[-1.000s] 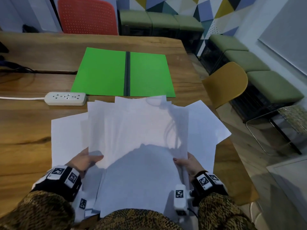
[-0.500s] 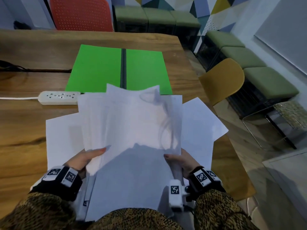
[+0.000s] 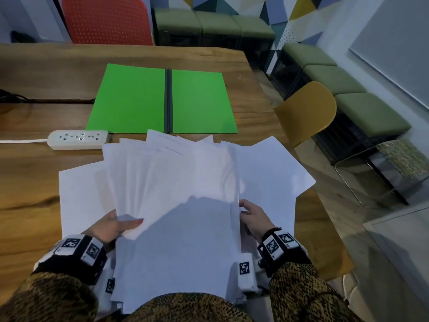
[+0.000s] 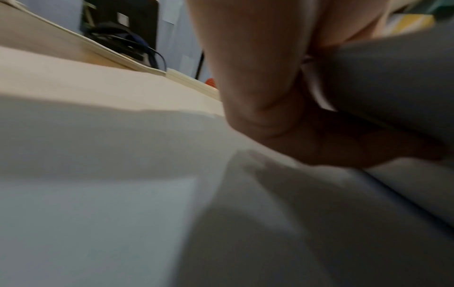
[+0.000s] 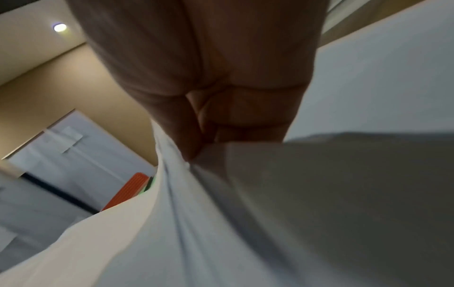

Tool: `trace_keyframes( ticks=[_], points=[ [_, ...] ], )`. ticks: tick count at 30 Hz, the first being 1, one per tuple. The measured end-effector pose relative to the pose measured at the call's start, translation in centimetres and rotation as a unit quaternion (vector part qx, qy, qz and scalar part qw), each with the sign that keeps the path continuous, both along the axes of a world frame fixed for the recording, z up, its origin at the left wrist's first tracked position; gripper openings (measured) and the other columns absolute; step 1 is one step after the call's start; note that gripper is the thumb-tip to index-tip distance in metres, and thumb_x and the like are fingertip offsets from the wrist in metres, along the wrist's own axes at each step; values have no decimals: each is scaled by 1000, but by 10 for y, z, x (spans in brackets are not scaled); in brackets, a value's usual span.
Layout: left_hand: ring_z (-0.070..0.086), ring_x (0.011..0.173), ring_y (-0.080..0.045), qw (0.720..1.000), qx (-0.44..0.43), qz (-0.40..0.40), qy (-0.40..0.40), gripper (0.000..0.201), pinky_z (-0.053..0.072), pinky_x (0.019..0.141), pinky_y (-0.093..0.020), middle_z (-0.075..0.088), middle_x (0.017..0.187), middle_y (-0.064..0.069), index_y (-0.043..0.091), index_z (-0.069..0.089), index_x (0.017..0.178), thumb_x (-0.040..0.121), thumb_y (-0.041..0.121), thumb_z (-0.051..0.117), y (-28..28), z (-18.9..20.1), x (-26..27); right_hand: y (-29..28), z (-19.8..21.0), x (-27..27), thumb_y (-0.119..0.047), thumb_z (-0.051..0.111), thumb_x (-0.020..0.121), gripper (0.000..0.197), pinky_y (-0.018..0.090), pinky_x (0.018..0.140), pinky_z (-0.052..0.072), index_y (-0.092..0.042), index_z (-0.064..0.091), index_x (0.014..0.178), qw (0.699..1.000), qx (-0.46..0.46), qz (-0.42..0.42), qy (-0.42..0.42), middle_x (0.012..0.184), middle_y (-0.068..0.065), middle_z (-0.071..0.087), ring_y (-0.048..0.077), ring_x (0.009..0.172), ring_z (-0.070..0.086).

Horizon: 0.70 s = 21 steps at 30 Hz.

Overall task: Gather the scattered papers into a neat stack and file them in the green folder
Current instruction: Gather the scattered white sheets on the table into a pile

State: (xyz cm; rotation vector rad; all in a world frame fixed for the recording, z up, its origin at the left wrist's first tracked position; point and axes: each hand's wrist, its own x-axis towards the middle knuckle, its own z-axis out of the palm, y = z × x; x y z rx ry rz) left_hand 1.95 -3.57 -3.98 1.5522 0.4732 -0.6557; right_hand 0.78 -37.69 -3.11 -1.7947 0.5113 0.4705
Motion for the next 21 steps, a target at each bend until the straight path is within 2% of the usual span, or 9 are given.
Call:
trace_keyframes(
  ticks=[2,4,6,8,12,14,16,19,21],
  points=[
    [73,82,-24,1000,-26,-2,2,70,57,72,-26,74,99,-19,-5,67,102,47,32,90,2,10,1,-1,1,0,-17,50,91,16,17,42,38,-16,63,101,998,20,-64,7,68,-3,62,10,53,51],
    [73,69,-12,999,-45,-5,-6,43,54,55,-16,77,83,-8,4,69,94,60,25,84,-5,17,2,-1,-3,1,-35,50,92,29,22,66,45,-14,59,109,996,18,-91,-2,93,-1,60,15,79,56],
    [73,75,-20,1000,-7,2,-28,53,55,62,-27,77,76,2,13,68,92,48,33,89,-11,10,2,7,-3,2,-35,53,90,41,30,85,41,-10,50,123,998,-23,-48,-16,117,1,53,20,111,51],
    [69,85,-30,997,50,30,-46,58,53,75,-36,76,85,-5,9,66,97,48,29,90,-16,4,3,20,-2,3,-26,56,89,45,36,97,42,-8,43,129,997,-71,20,-24,127,1,49,19,121,46],
    [70,69,-21,998,50,-18,-43,5,49,64,-27,76,76,-8,11,76,66,64,10,81,-10,22,0,19,9,2,-9,58,82,41,37,97,46,-14,51,123,996,15,52,-66,119,8,62,25,111,59],
    [73,74,-19,996,-3,-91,-24,40,54,62,-22,77,87,-11,9,79,68,39,32,93,1,35,0,2,13,0,-15,72,68,49,37,91,52,-14,55,115,986,139,37,-84,112,12,67,26,104,64],
    [72,76,-14,996,-66,-55,-16,59,54,65,-17,75,90,-17,0,77,71,24,32,95,6,36,3,-7,15,-1,-23,86,50,63,29,79,56,-13,60,106,968,237,10,-84,99,7,73,21,93,69],
    [60,88,-13,997,-77,-2,-6,10,42,86,-21,77,80,-4,2,75,80,80,4,65,-11,44,4,1,12,4,-31,93,34,68,26,78,56,-11,66,93,966,241,-17,-89,83,4,74,20,83,69],
    [60,79,-4,997,-66,-40,-4,11,45,72,-17,75,70,10,15,77,75,65,20,80,-22,47,7,13,18,8,-14,87,45,47,25,74,57,-9,67,87,971,222,-34,-88,75,3,74,21,76,69]
  ],
)
